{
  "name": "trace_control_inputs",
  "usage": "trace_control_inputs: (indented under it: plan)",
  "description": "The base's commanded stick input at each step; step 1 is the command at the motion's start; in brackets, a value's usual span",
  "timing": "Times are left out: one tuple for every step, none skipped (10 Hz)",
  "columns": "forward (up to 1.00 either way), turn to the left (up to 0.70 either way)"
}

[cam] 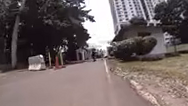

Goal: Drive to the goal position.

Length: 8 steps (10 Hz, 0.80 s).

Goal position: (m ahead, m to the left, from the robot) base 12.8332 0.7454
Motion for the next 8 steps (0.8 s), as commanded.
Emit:
trace_control_inputs:
  plan:
    - [0.70, 0.00]
    - [0.70, 0.00]
    - [0.70, 0.00]
    - [0.70, 0.00]
    - [0.70, 0.00]
    - [0.70, 0.00]
    - [0.70, 0.00]
    - [0.70, 0.00]
